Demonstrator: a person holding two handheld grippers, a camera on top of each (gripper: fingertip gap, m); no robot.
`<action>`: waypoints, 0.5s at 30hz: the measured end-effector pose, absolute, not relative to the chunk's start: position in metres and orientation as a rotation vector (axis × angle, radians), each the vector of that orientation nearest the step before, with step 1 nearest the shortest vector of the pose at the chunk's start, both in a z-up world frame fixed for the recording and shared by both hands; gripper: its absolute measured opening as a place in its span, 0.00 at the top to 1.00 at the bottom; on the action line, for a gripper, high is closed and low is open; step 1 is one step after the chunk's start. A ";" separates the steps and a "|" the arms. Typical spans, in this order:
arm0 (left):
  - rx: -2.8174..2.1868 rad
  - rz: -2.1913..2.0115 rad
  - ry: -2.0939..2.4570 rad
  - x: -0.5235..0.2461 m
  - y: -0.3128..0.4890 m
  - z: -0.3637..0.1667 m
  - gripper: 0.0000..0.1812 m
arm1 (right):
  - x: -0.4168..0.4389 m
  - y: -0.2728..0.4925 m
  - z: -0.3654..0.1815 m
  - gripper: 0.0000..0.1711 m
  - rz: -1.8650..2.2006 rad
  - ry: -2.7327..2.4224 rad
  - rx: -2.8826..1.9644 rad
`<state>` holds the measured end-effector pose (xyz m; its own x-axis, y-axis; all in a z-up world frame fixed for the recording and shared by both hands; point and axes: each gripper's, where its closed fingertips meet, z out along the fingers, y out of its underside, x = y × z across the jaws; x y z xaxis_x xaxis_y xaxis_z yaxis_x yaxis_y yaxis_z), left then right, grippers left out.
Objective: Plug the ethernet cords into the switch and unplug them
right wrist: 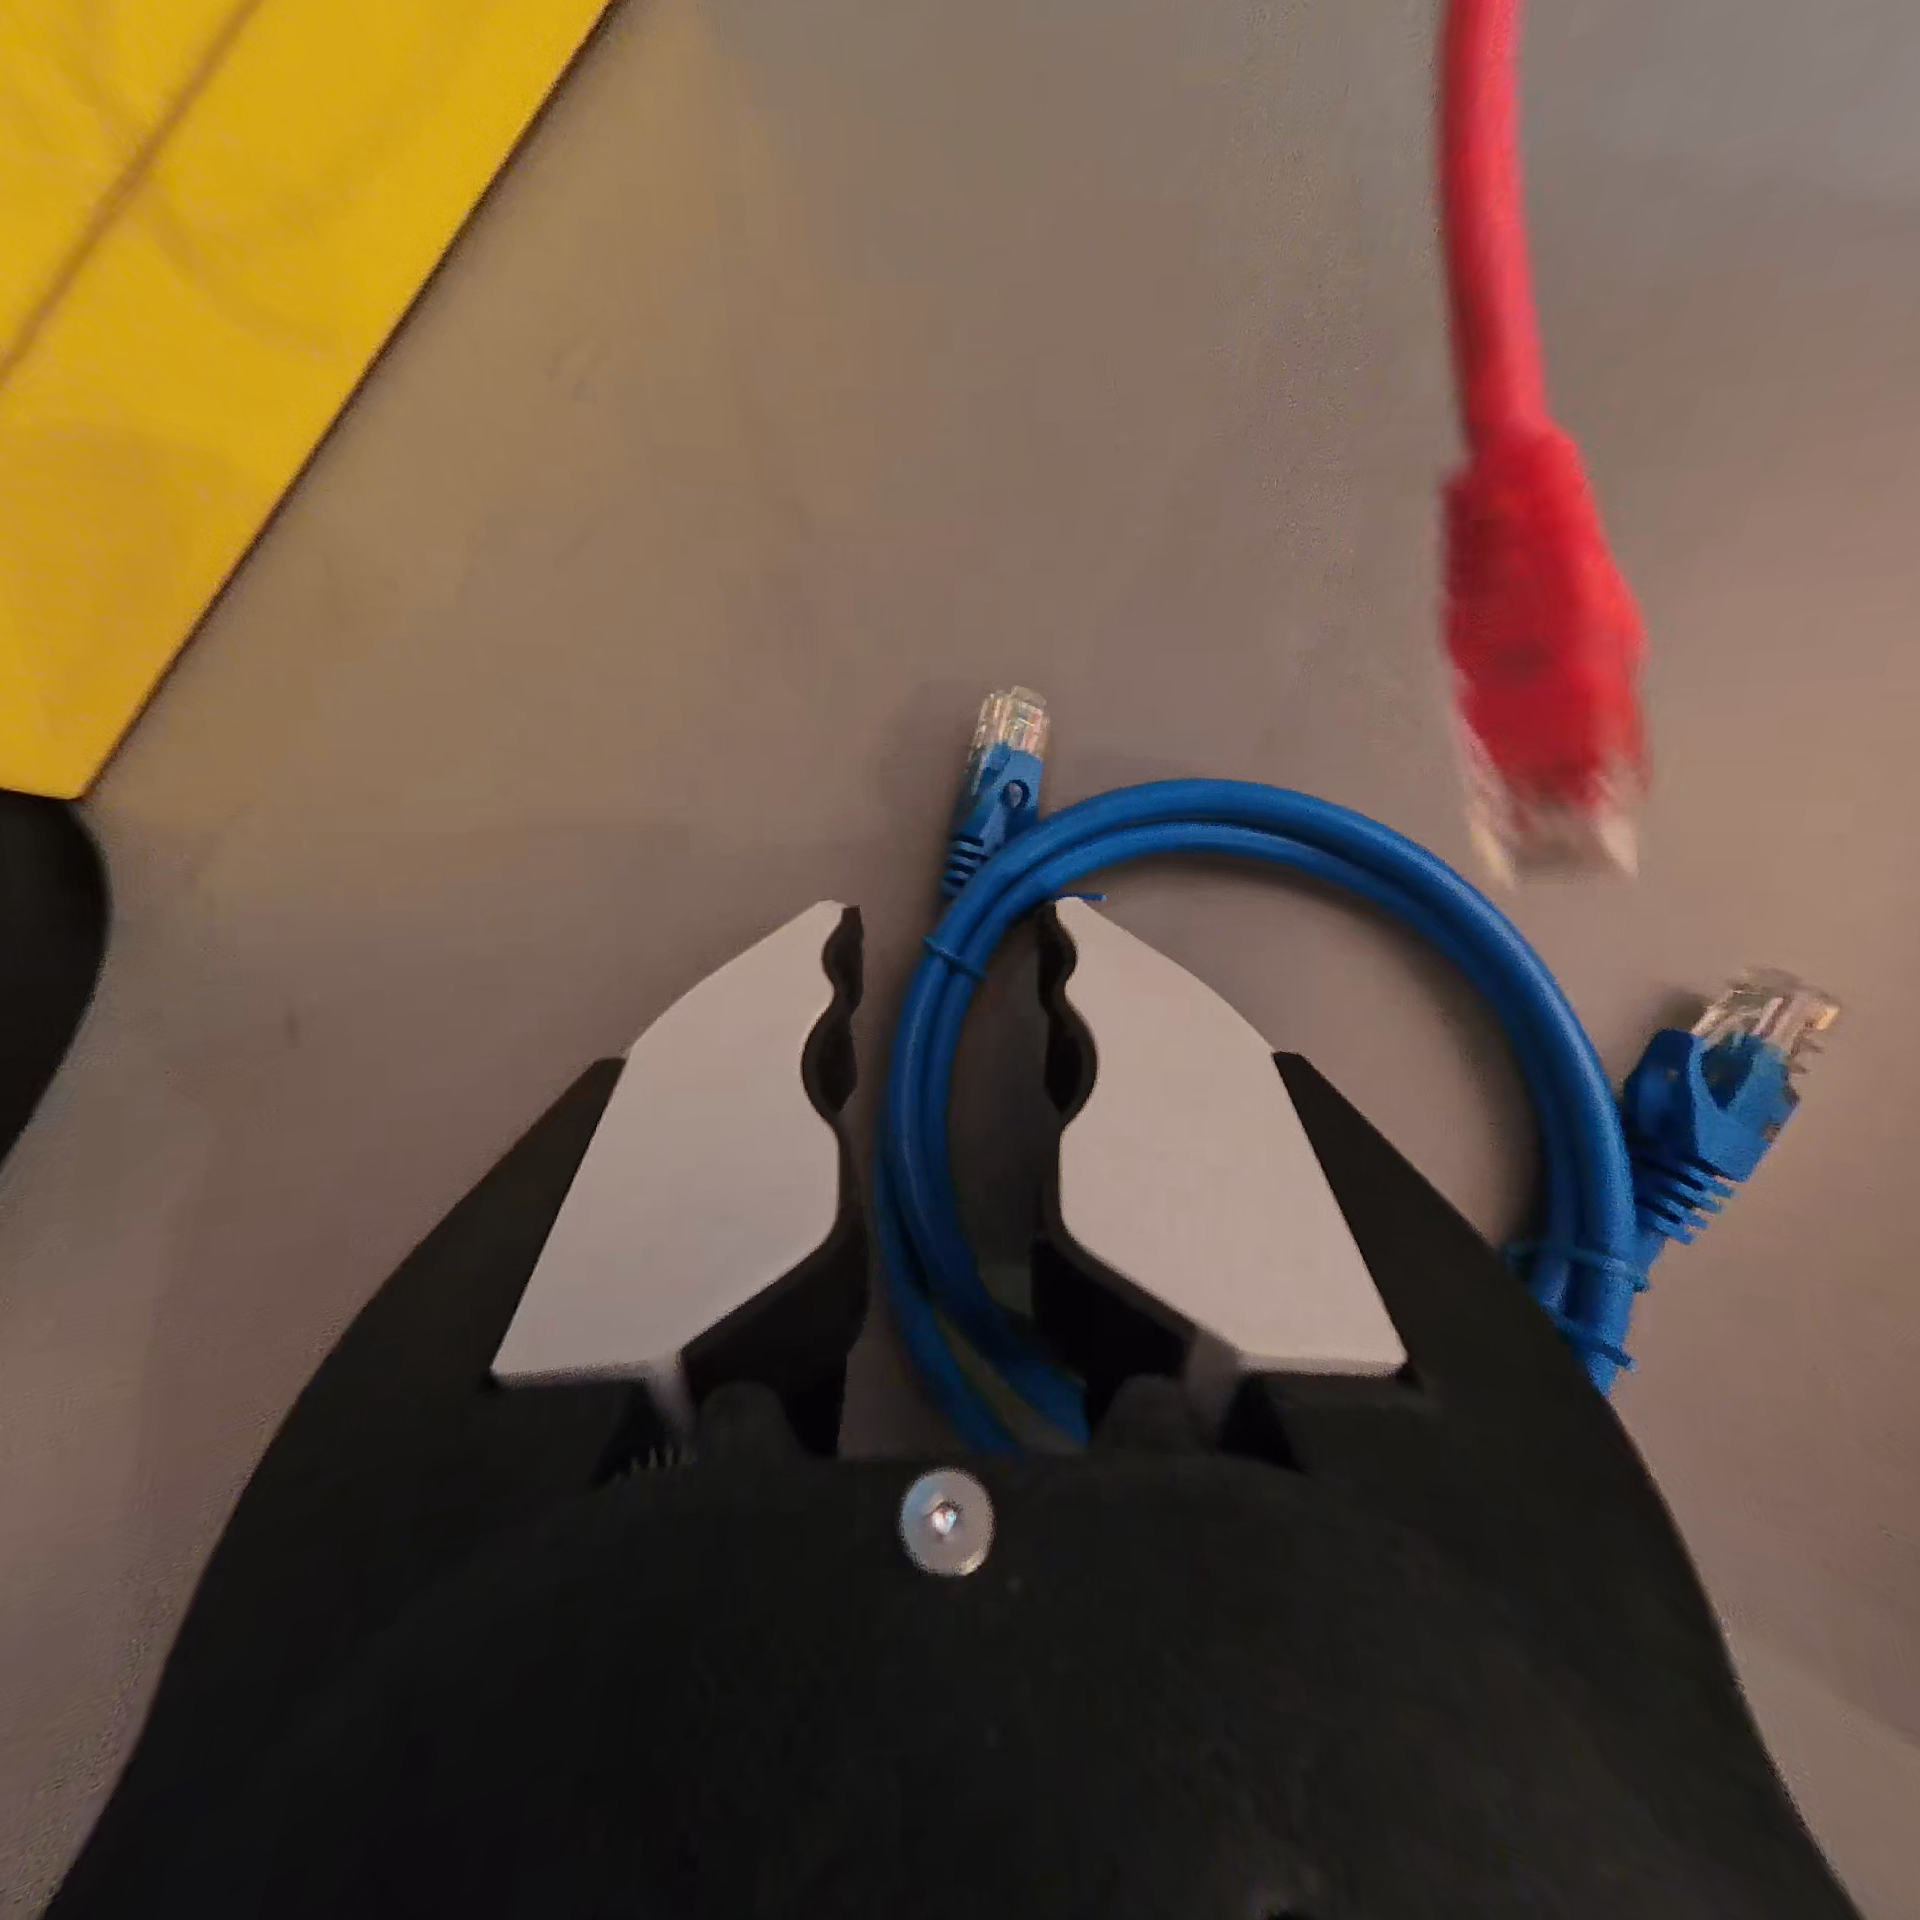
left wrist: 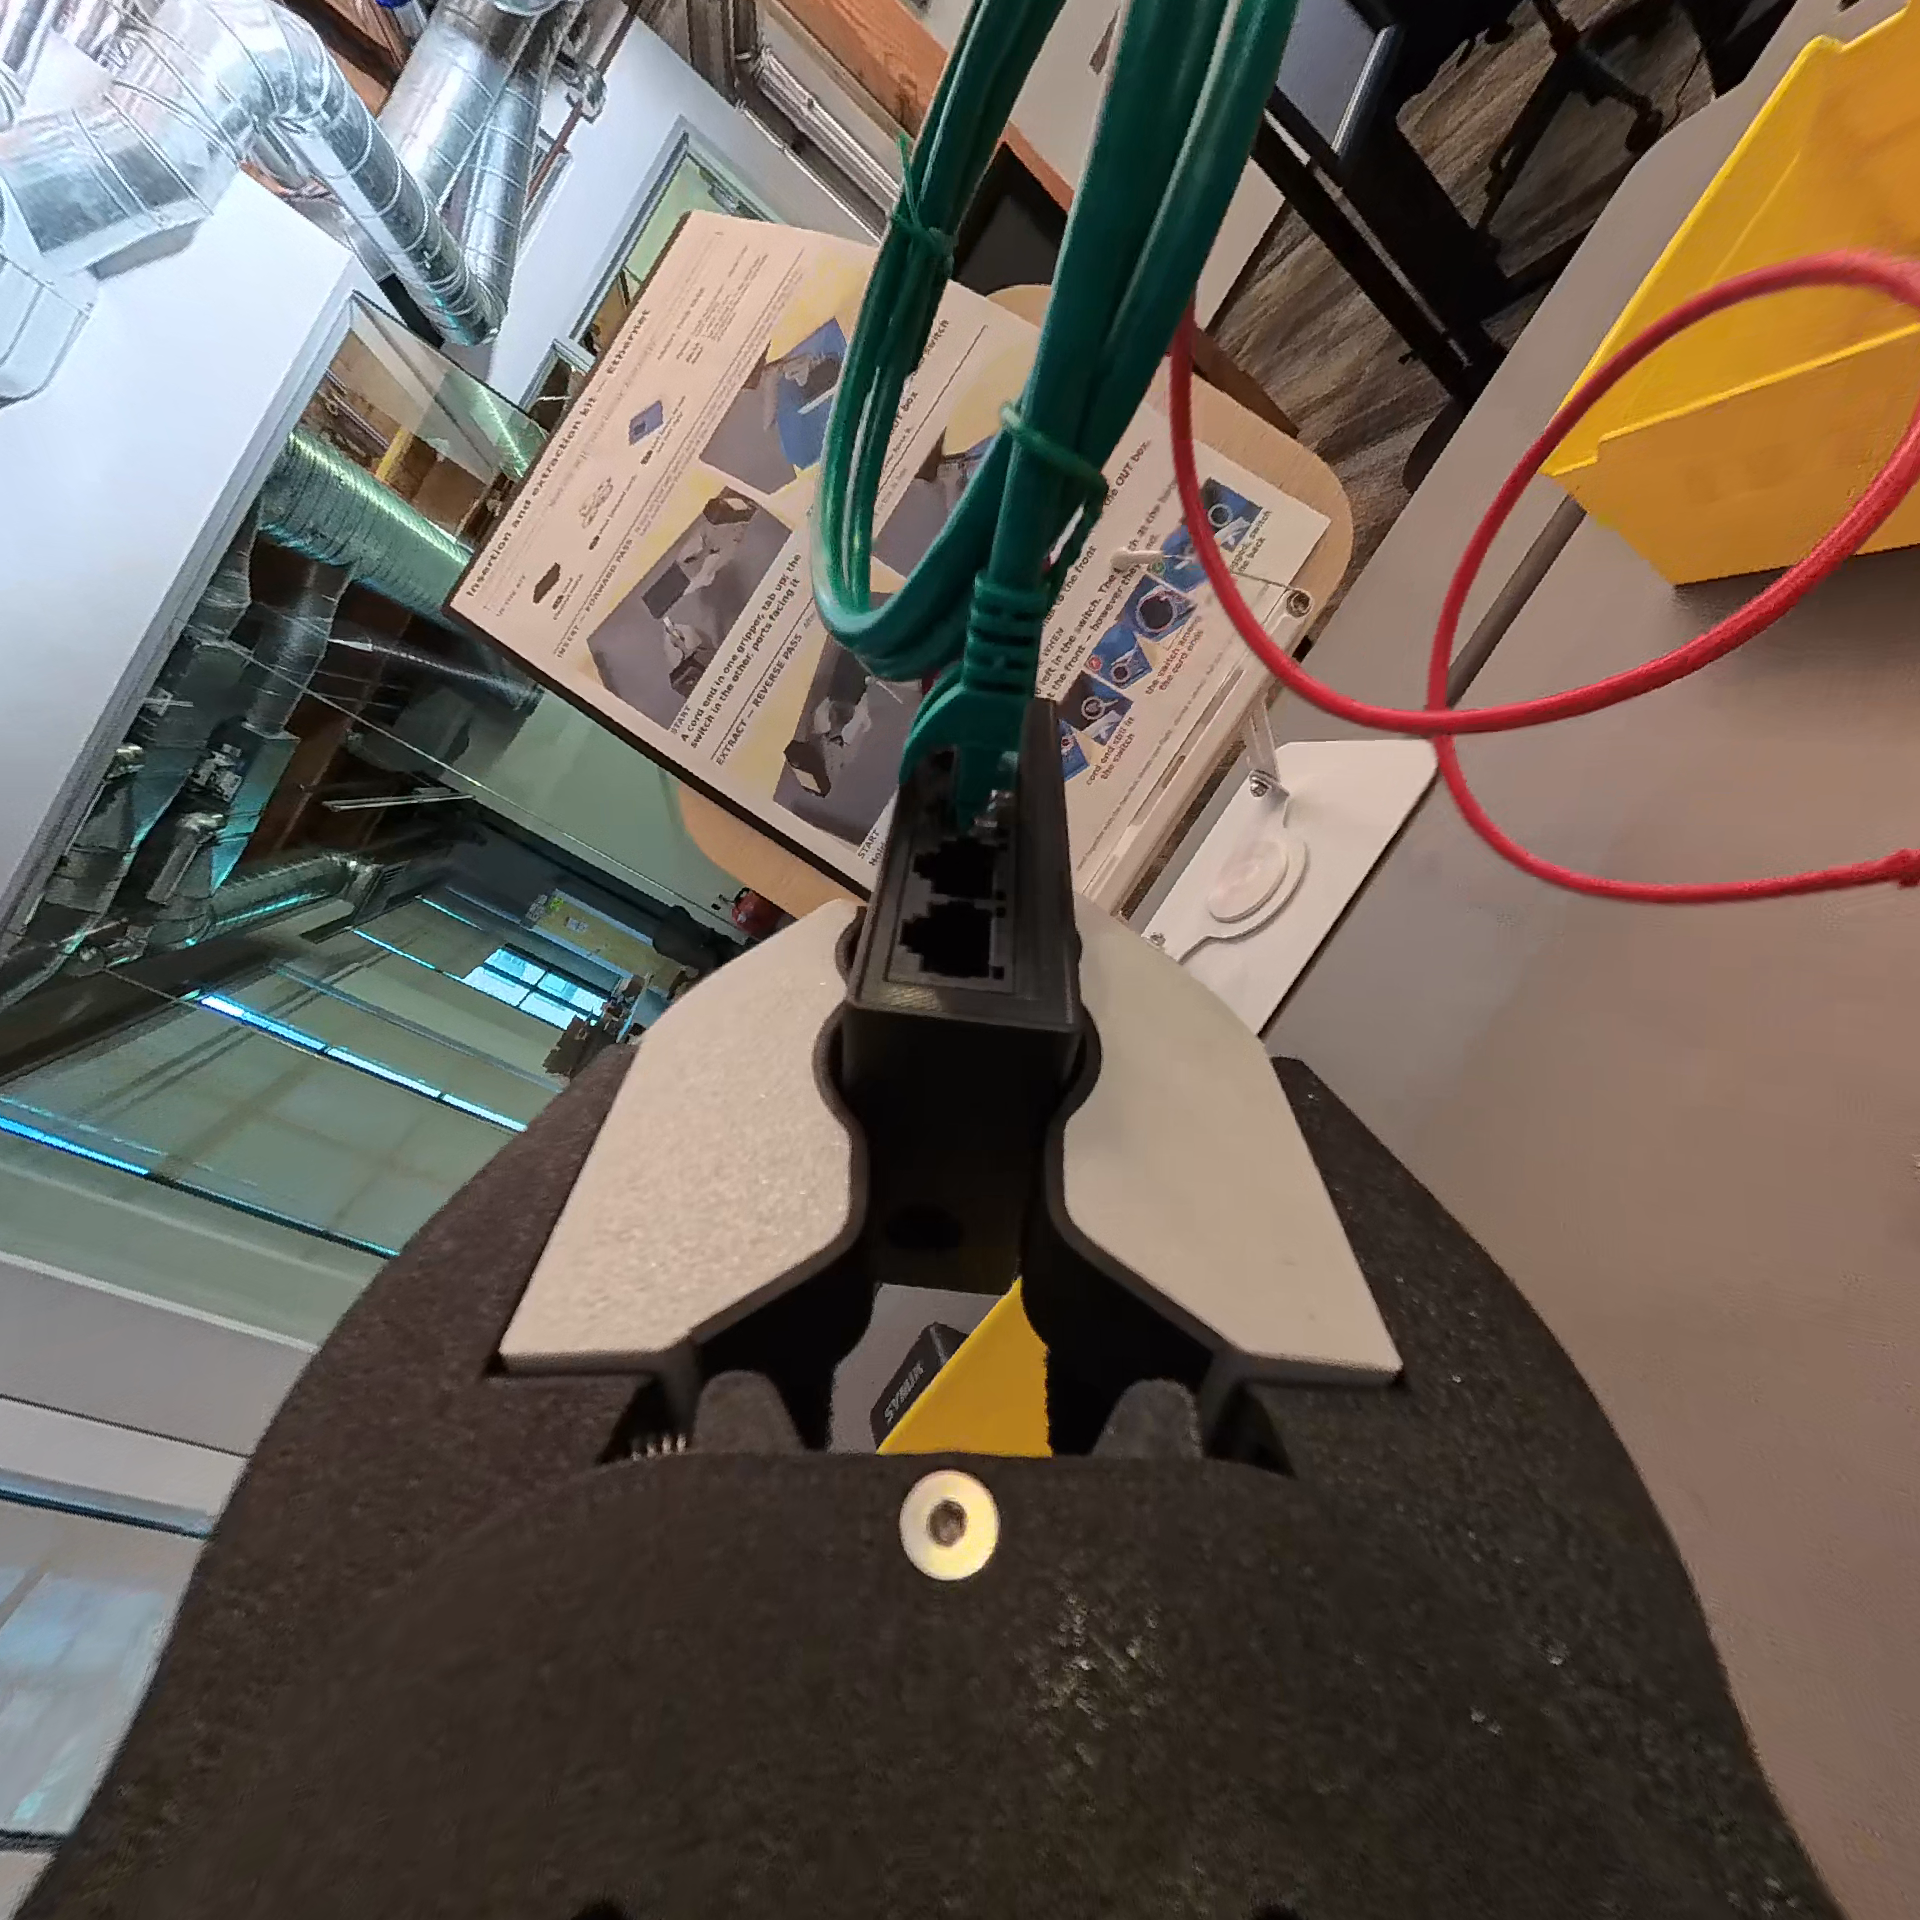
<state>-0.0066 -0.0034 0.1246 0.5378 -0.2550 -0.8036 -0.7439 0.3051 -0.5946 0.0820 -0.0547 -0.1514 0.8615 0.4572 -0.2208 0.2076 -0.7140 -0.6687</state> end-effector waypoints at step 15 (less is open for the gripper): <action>-1.301 0.384 1.009 -0.012 0.007 0.115 0.84 | 0.080 -0.059 -0.153 0.91 0.494 -0.546 -2.328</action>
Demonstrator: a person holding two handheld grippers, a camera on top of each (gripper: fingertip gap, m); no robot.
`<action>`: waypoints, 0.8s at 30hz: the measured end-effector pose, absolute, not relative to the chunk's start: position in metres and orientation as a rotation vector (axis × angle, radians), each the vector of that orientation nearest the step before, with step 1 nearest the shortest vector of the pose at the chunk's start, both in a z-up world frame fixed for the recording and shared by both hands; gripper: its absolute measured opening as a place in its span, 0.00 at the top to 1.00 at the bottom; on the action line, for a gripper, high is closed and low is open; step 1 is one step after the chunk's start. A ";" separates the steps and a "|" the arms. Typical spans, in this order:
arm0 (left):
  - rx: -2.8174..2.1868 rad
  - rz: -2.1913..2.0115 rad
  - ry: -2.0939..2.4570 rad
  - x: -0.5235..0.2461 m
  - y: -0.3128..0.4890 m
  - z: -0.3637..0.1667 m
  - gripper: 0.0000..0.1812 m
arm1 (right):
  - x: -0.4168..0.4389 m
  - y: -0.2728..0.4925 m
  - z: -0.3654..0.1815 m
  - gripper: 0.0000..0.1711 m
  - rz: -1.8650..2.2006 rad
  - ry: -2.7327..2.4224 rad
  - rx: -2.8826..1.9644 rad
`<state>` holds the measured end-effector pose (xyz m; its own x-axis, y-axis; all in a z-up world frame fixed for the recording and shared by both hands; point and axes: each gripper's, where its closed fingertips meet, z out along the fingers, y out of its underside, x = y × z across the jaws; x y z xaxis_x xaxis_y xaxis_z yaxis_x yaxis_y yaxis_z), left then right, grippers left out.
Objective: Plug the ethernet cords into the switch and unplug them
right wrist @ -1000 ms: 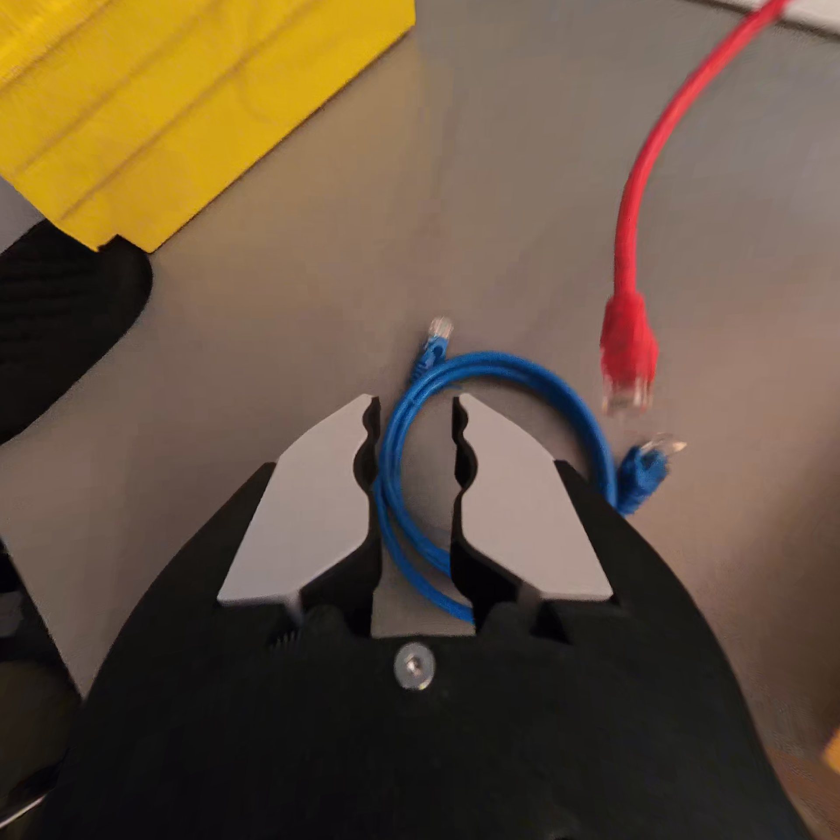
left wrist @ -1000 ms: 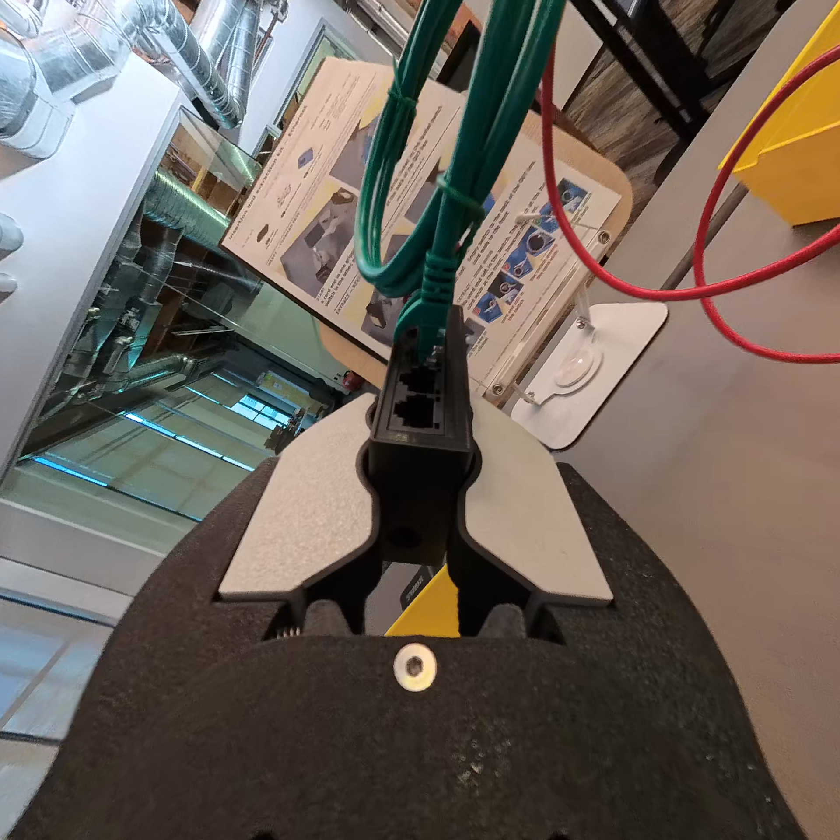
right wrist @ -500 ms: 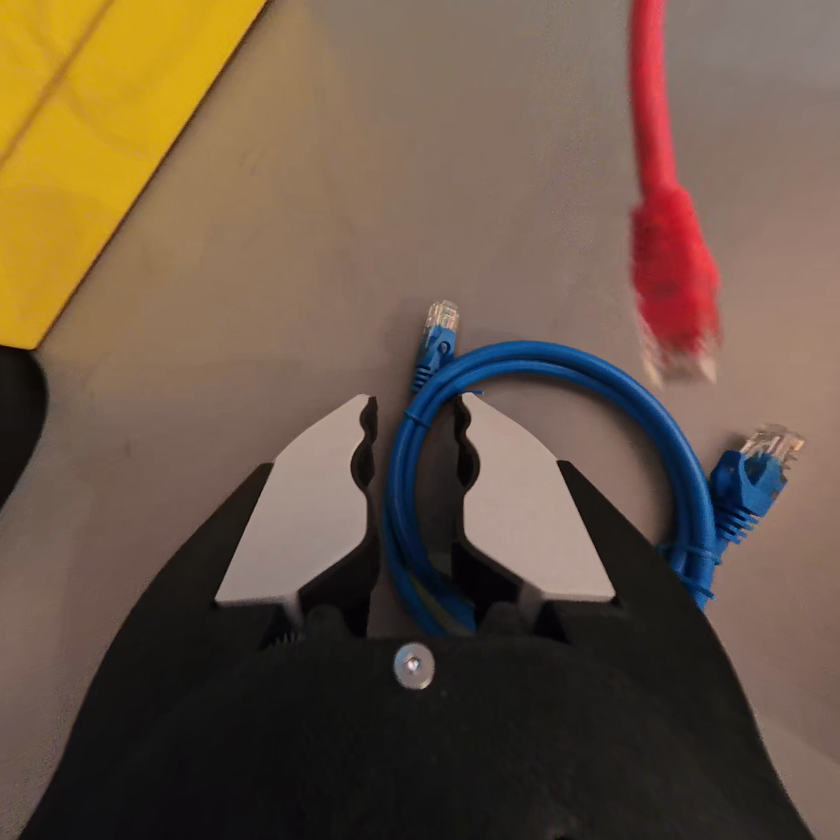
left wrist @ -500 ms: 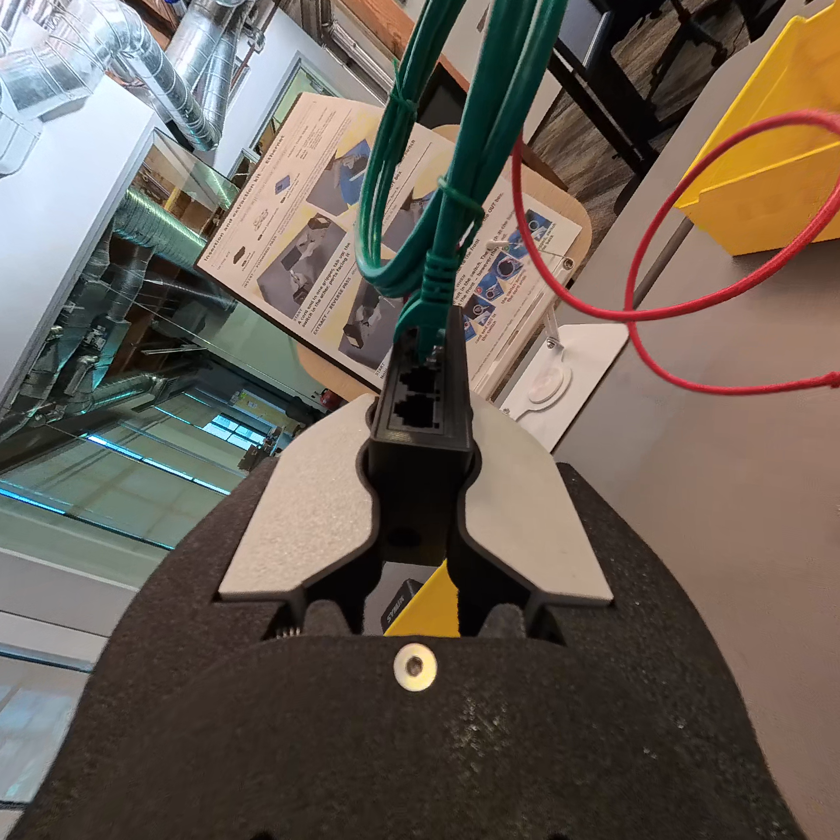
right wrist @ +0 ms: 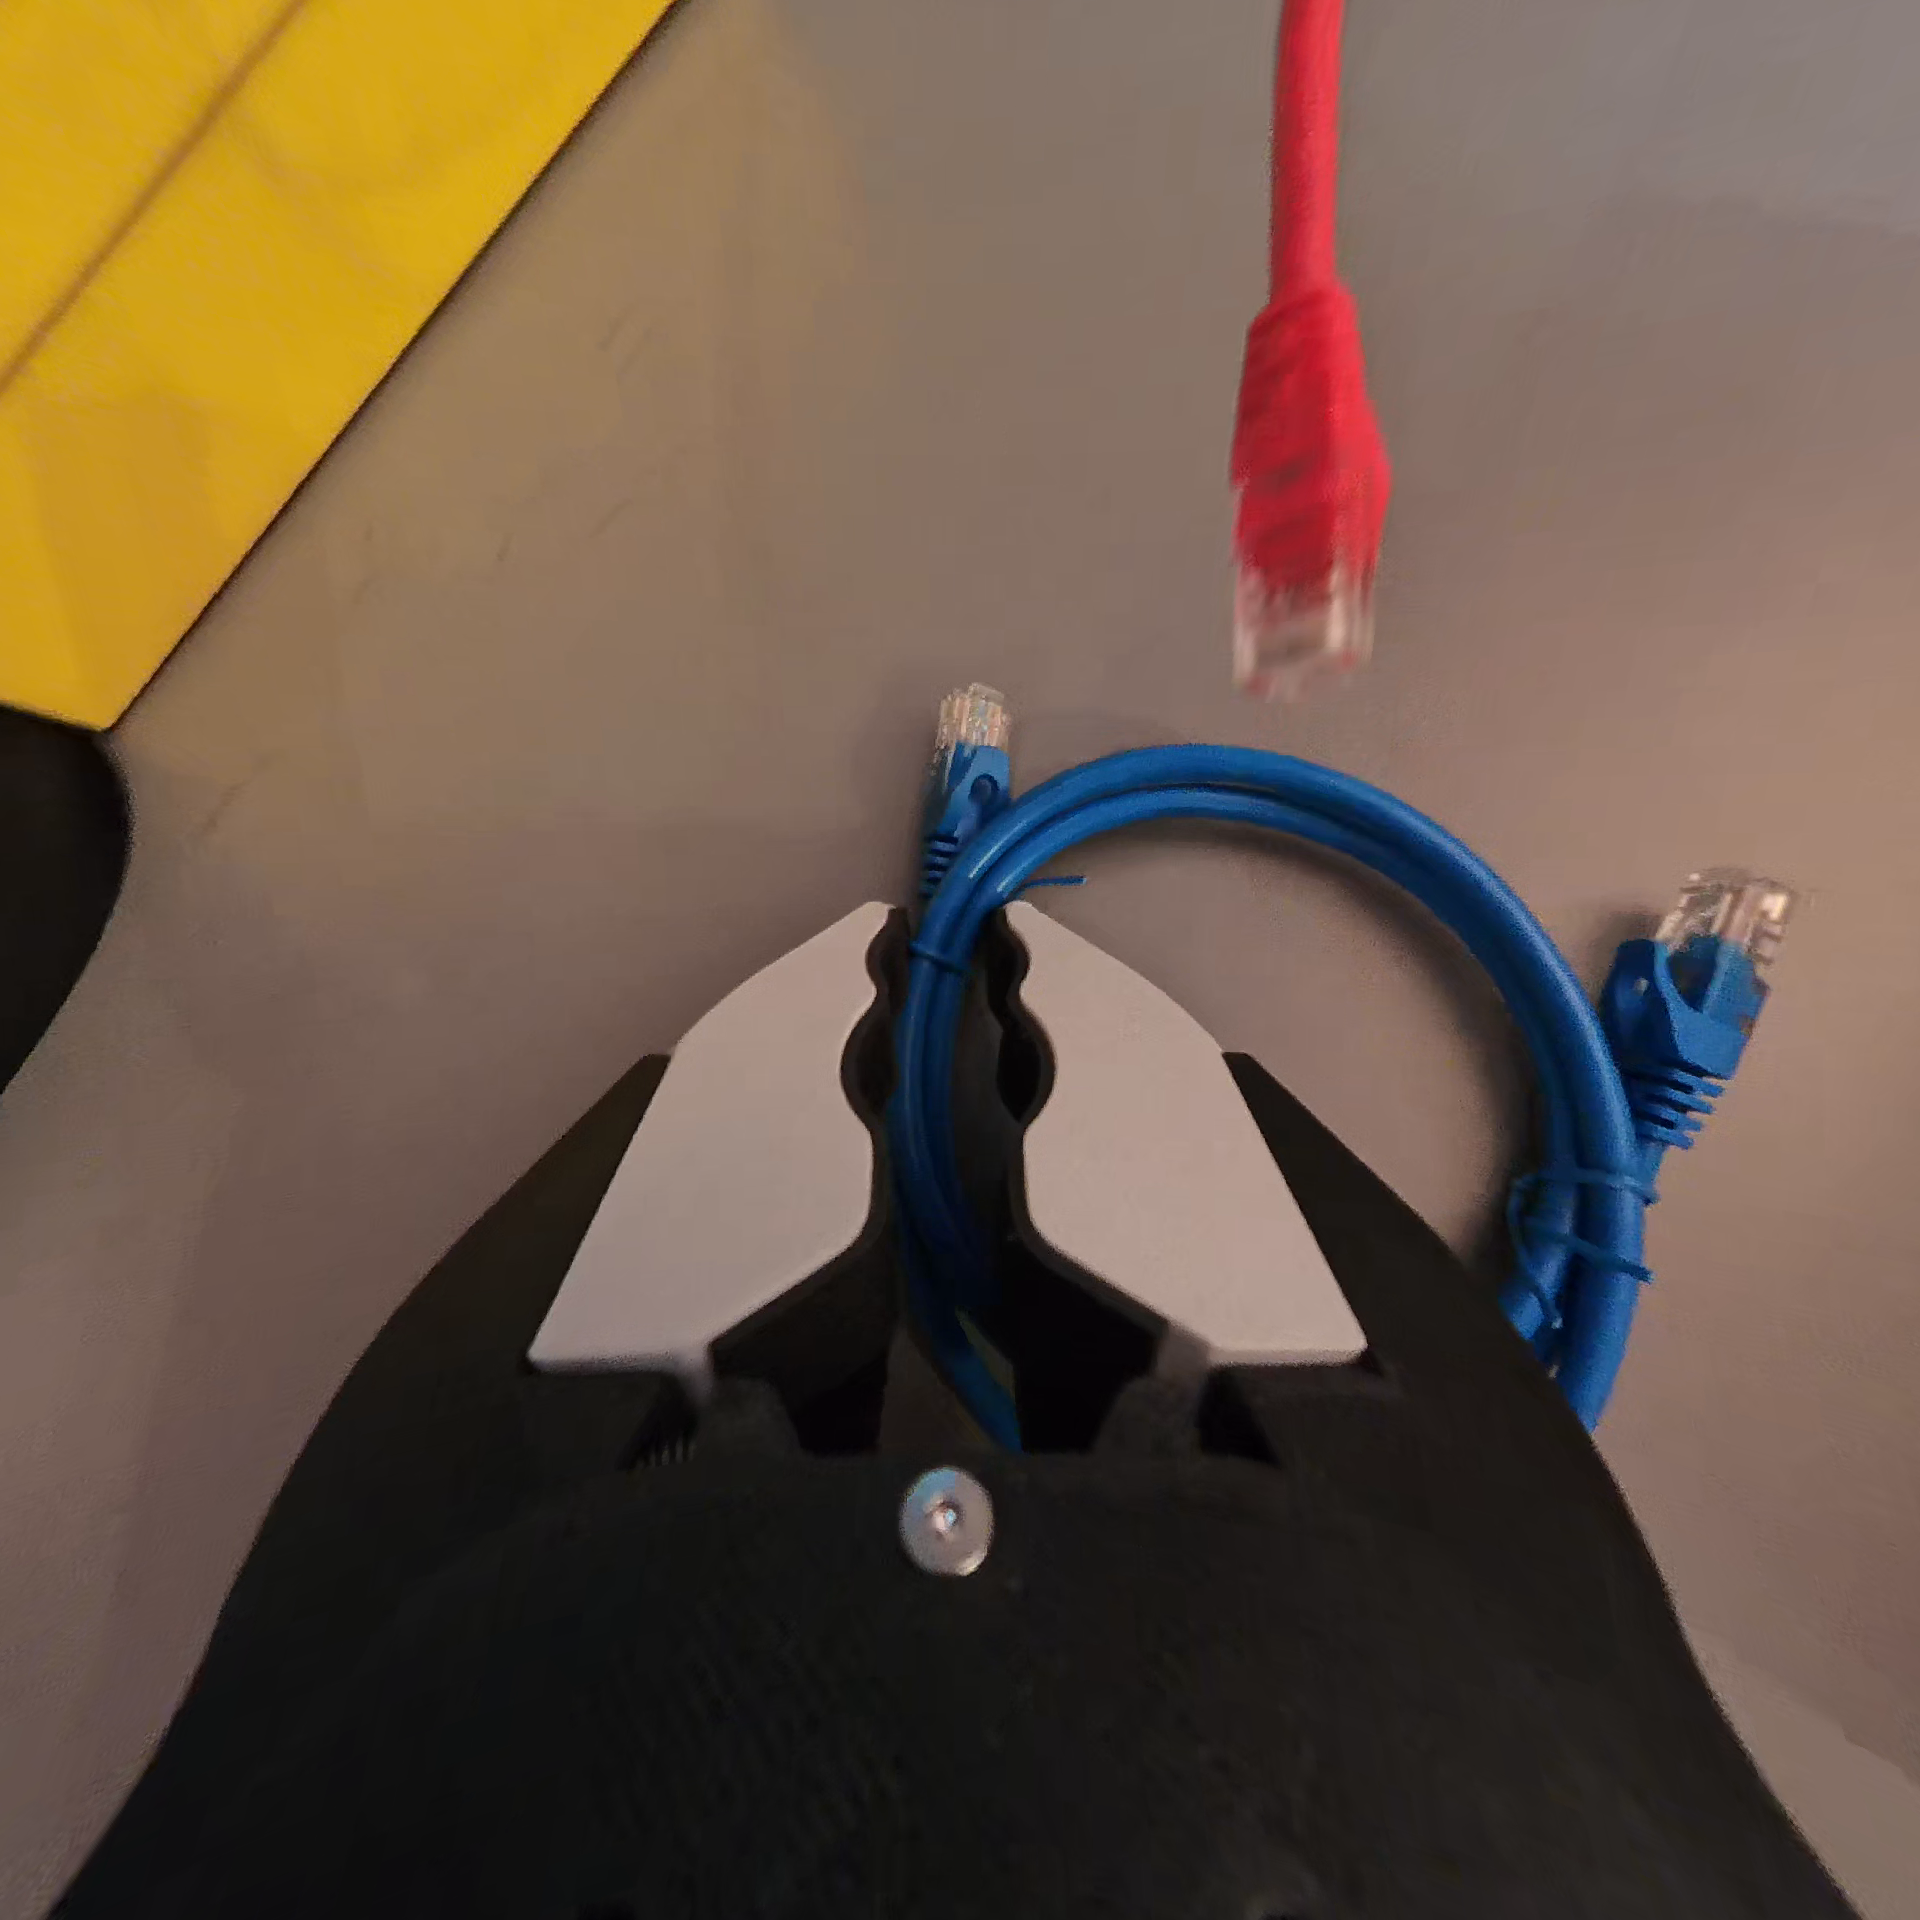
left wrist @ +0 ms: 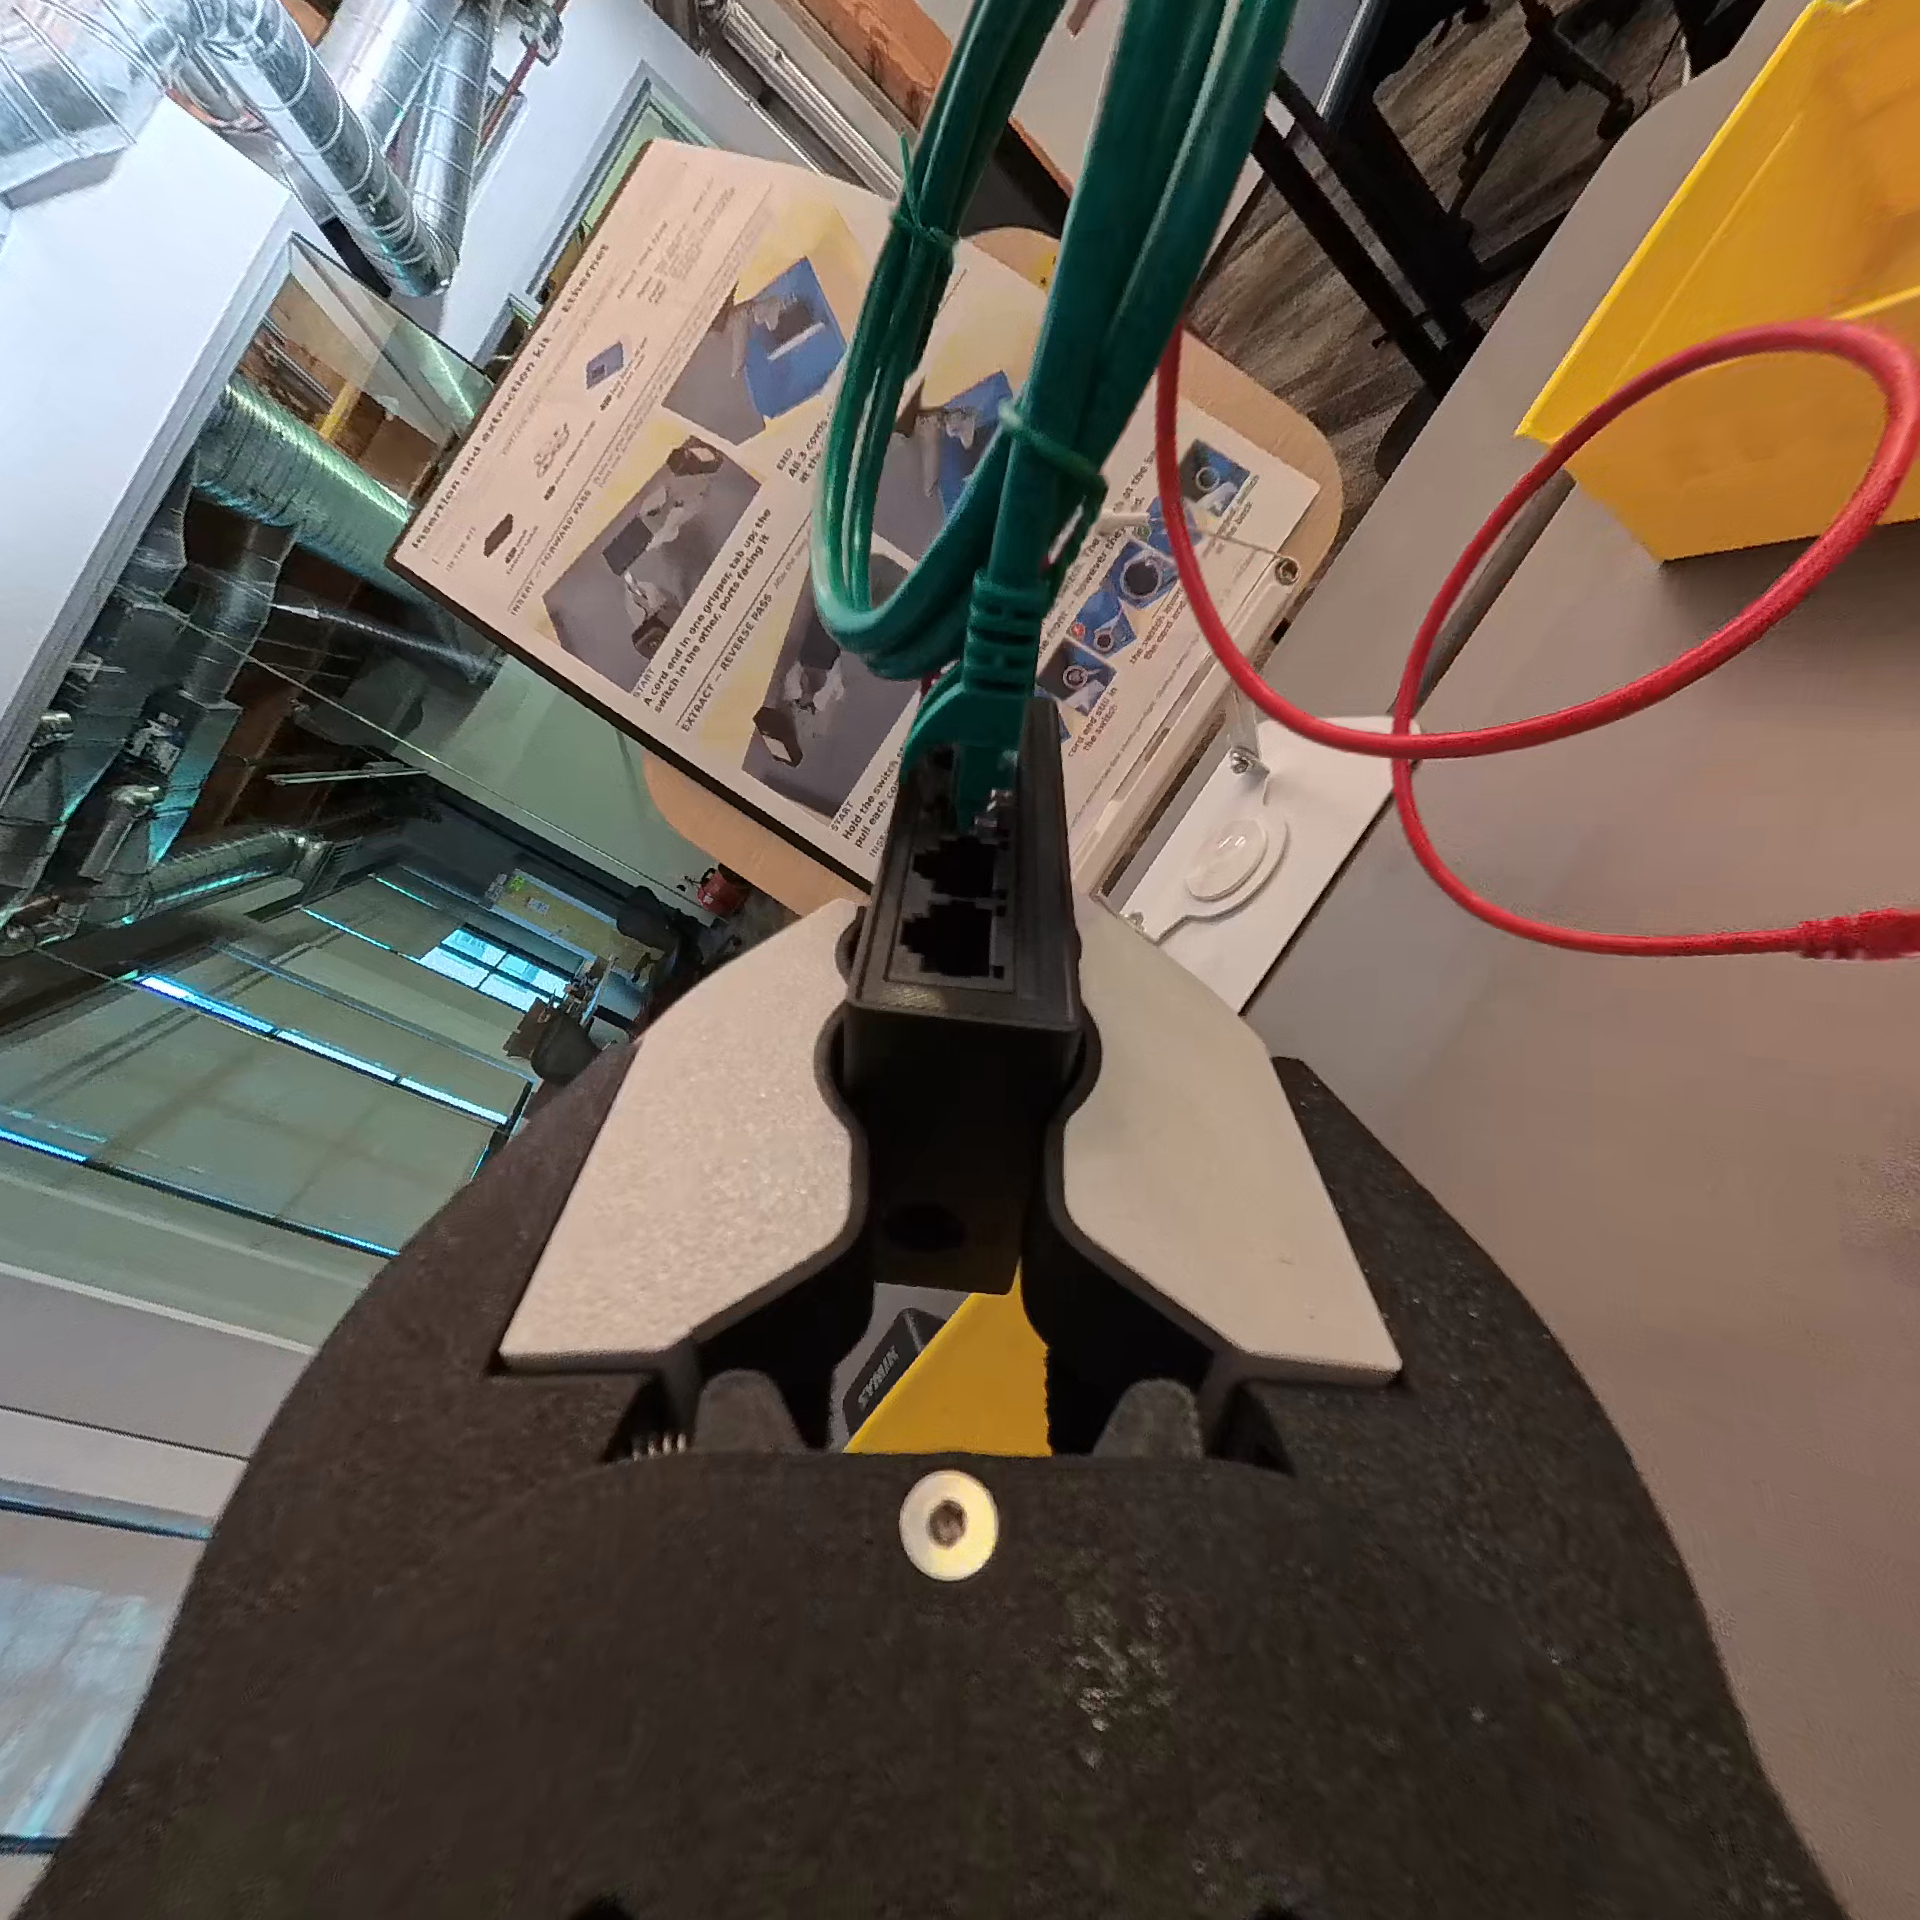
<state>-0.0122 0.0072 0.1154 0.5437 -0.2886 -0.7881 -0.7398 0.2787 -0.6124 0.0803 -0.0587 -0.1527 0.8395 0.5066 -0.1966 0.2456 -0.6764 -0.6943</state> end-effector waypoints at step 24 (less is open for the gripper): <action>-1.344 0.569 1.094 -0.014 0.038 0.080 0.83 | 0.136 -0.099 -0.042 0.92 0.178 -0.992 -2.031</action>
